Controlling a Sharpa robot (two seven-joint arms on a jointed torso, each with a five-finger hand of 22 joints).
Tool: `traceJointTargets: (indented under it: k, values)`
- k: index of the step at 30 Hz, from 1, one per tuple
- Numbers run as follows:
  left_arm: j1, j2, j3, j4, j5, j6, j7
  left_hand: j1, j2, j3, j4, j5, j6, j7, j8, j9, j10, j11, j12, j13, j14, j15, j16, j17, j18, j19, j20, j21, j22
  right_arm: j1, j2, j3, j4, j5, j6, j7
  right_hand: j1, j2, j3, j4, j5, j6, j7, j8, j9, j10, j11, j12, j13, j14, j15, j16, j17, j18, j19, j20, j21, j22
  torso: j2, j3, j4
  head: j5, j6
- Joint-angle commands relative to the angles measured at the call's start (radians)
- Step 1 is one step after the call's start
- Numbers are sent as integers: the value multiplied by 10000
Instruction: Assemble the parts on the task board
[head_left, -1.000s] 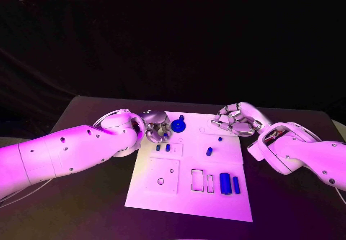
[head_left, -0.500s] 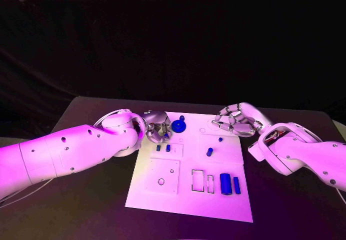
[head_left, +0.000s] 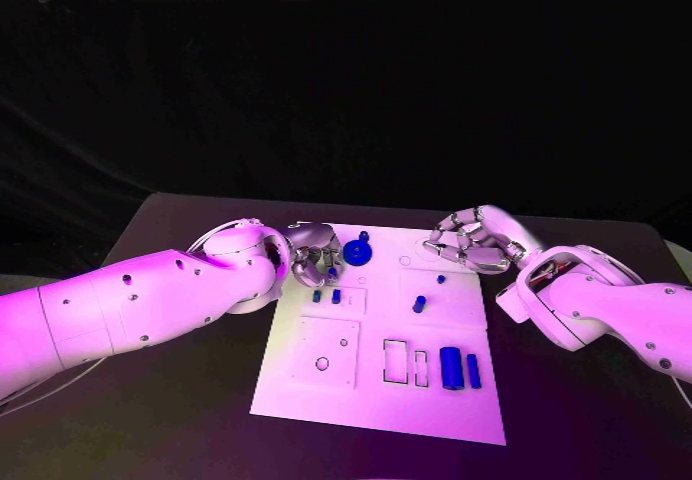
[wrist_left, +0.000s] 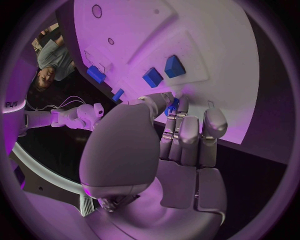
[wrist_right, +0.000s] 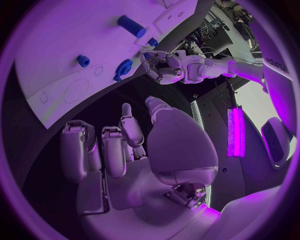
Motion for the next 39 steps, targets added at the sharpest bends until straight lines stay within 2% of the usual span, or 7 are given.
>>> traceJointTargets:
  k: [1, 20, 39]
  values:
    - [-27, 30, -22, 42, 114, 251, 47, -108, 17, -74, 6, -39, -68, -5, -53, -16, -56, 27, -48, -18, -42, 35, -22, -22, -75, -65, 2, -43, -11, -9, 2, 0, 4, -65, 62, 68, -114, -22, -8, -7, 54, -31, -15, 46, 8, -3, -19, -12, -8, 674, -68, -21, 1206, 80, -8, -46, -34, 1567, 8, -5, -2, 4, 3]
    - [-27, 1, -24, 45, 174, 125, 117, -235, -48, -106, 15, -25, -239, 47, -248, -87, -571, 170, -359, -82, -408, 151, -260, -757, 3, -398, 88, -296, -322, -9, 4, 0, -3, -58, 56, 72, -114, -22, -8, -7, 54, -31, -15, 46, 8, -3, -19, -12, -8, 674, -68, -21, 1206, 80, -8, -46, -34, 1567, 4, -4, -4, 15, -2]
    - [-27, -11, -24, 50, 261, -15, 170, -251, -63, -122, 4, -29, -336, 59, -332, -120, -689, 200, -358, -70, -458, 179, -285, -841, 8, -420, 113, -324, -344, -9, 7, 0, -16, -56, 61, 64, -114, -22, -8, -7, 54, -31, -15, 46, 8, -3, -19, -12, -8, 674, -68, -21, 1206, 80, -8, -46, -34, 1567, 1, -2, -1, 18, 0]
